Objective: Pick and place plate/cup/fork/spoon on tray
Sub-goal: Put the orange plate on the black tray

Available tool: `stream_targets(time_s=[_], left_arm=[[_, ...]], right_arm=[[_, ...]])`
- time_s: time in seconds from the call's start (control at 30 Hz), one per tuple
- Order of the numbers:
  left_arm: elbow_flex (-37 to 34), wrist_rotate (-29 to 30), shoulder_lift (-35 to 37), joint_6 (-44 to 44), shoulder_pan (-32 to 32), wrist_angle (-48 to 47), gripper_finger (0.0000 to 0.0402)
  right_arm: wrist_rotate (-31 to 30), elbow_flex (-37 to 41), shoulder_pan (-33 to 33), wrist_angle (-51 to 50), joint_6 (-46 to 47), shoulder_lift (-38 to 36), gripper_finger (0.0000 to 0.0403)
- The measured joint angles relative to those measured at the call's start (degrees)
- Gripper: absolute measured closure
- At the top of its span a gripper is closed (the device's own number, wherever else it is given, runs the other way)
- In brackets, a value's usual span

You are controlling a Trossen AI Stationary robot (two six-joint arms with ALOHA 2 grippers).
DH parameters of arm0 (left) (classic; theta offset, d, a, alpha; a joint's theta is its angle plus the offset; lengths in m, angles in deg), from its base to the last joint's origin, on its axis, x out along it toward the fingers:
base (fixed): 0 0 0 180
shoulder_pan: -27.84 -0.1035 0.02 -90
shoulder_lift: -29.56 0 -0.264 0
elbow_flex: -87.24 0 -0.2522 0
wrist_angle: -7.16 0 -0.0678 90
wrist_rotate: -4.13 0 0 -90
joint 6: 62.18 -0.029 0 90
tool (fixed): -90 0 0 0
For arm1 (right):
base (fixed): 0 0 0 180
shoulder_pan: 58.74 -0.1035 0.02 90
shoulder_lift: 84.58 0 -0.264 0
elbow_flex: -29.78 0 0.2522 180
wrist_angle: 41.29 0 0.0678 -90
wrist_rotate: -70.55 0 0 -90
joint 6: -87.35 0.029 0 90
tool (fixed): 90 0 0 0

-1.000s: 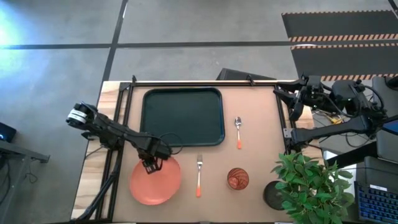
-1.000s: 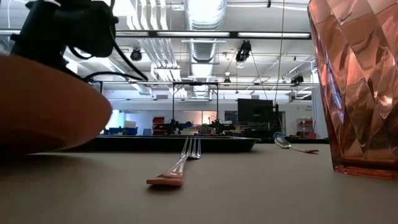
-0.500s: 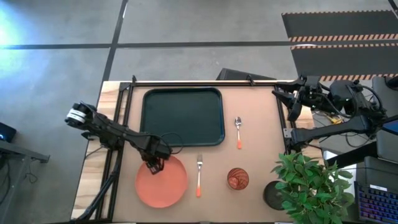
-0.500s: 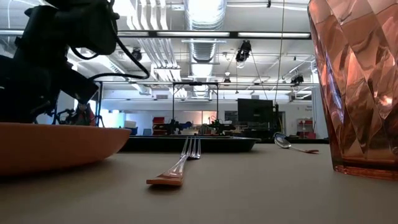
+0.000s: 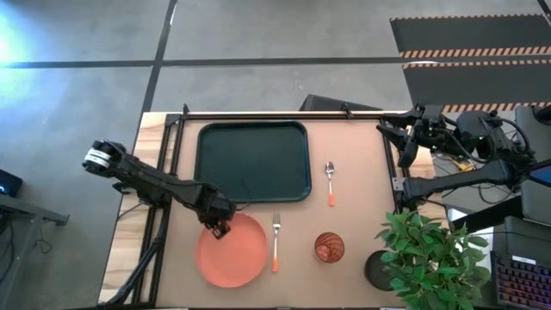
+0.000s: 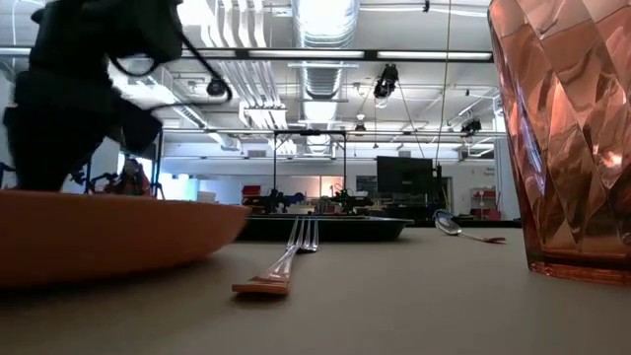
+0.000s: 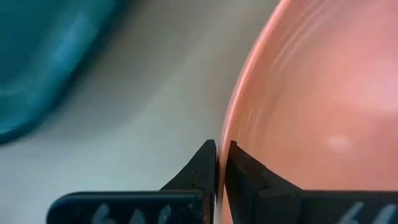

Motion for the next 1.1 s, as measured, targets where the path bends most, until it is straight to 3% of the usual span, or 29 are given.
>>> stream_targets(time_s=[0.3, 0.5, 0.57, 0.7, 0.87, 1.1], left_arm=[[1.8, 21.2, 19.6, 9.7, -0.8, -1.2, 0.04], [2.0, 41.2, 32.2, 11.7, -5.3, -11.6, 0.04], [1.9, 45.2, 35.2, 11.8, -8.3, -13.9, 0.04], [1.0, 45.5, 38.1, 7.7, -15.2, -15.3, 0.04], [0.8, 39.2, 36.6, 2.3, -22.7, -14.0, 0.04], [-3.7, 30.2, 31.3, -5.9, -30.3, -3.7, 0.0401]], right_arm=[[0.0, 0.0, 0.0, 0.0, 0.0, 0.0, 0.0243], [0.0, 0.0, 0.0, -0.1, 0.6, 0.0, 0.0243], [0.0, 0.0, 0.0, -0.1, 0.6, 0.0, 0.0243], [-0.1, 0.0, 0.0, -0.1, 0.5, 0.1, 0.0243], [-0.6, 0.0, 0.0, -0.1, 0.5, 0.8, 0.0243], [-0.6, 0.0, 0.0, -0.1, 0.5, 2.9, 0.0243]])
